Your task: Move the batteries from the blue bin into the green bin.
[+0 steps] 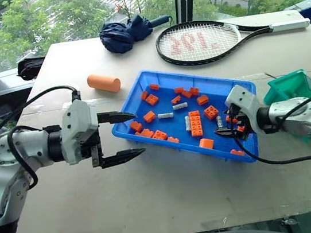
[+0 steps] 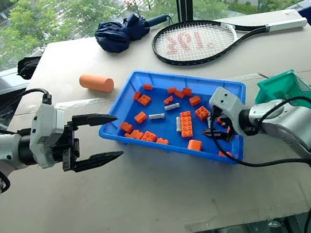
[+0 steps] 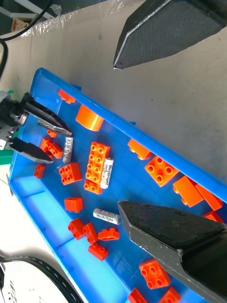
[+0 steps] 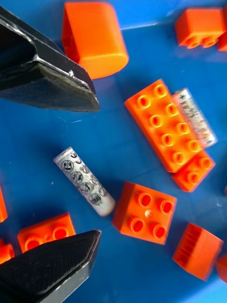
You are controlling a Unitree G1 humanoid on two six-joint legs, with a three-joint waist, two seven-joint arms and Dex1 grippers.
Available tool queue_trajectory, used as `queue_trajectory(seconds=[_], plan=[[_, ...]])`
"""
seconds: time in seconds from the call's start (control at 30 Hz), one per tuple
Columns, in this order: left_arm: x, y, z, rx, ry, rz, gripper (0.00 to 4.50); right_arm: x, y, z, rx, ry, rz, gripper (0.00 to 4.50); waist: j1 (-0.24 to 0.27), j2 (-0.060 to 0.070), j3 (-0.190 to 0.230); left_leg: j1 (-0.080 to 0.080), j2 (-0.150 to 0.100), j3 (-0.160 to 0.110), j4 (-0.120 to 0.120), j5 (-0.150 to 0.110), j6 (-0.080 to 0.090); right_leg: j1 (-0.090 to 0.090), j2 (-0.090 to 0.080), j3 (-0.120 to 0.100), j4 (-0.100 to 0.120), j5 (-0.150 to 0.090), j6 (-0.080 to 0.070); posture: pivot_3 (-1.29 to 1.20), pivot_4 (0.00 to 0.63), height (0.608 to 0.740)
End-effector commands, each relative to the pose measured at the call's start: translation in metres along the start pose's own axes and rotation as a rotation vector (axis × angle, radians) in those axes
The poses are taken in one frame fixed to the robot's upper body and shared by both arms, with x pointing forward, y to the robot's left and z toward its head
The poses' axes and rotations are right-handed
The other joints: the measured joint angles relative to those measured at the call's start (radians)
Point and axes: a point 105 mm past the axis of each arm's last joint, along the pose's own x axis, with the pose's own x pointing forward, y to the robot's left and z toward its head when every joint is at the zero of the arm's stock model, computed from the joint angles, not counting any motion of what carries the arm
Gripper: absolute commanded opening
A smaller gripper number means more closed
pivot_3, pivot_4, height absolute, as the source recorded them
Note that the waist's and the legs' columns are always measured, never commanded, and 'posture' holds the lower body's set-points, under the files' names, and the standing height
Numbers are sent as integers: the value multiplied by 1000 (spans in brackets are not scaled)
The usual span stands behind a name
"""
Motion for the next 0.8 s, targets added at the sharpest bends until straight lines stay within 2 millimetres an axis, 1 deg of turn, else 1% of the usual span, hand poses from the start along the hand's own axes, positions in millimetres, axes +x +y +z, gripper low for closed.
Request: queue_trajectory(seconds=[0.03,0.13,0.23,0.3,0.33,0.4,0.43,0.47,0.57,0.67,0.73,0.77,0.8], plan=[[2,-3,12,54,-8,1,4500,3,-4,4,-4,31,-32,3951,-1,0,0,0,0,0,2,0,0,0,0,0,1,0,0,0,150,740],[2,-4,12,55,-8,4,4500,7,-5,0,17,63,-48,3951,0,0,0,0,0,-1,6,0,0,0,0,0,5,0,0,0,150,740],[3,-4,12,57,-7,4,4500,11,-5,1,41,58,-49,3224,1,0,0,0,0,-1,10,0,1,1,0,-1,10,0,0,0,150,740],[2,-4,11,58,-7,5,4500,11,-5,2,41,56,-57,2239,1,0,0,0,0,-2,10,-1,2,1,0,-1,11,0,0,0,150,740],[2,-3,11,59,-7,5,4500,11,-6,2,39,55,-62,1883,1,0,0,0,0,-2,10,-1,2,1,0,-2,12,0,0,0,150,740],[2,-3,11,61,-8,4,4500,10,-8,5,37,46,-80,737,1,0,0,0,0,-2,10,-1,1,1,0,-2,12,0,0,0,150,740],[2,-3,11,63,-9,3,4500,8,-9,6,36,42,-89,283,1,0,0,0,0,-2,10,0,0,1,0,-2,12,0,0,0,150,740],[2,-2,12,69,-15,0,4500,4,-12,9,31,34,-104,25,1,0,0,0,0,-2,10,0,0,1,0,-2,12,0,0,0,150,740],[5,-2,22,74,-69,-7,4500,-15,-18,26,48,-24,-152,25,4,0,1,0,-1,-2,10,0,0,1,0,-3,12,0,0,0,150,740],[11,0,37,55,-160,-15,4500,-48,-28,47,81,-107,-211,25,3,0,2,0,-1,-2,11,0,0,1,0,-3,12,0,0,0,150,740],[22,3,46,37,-201,8,4500,-85,-47,60,135,-176,-301,25,2,0,2,0,-1,-3,11,0,1,0,0,-4,13,0,0,0,150,740],[28,5,49,37,-215,25,4500,-103,-58,62,153,-191,-358,25,4,0,3,0,-1,-3,11,-1,1,0,0,-4,13,0,0,0,150,740],[34,6,53,29,-242,34,4500,-120,-69,59,166,-188,-427,25,9,0,3,0,-1,-3,11,-1,2,1,0,-5,13,0,0,0,150,740]])
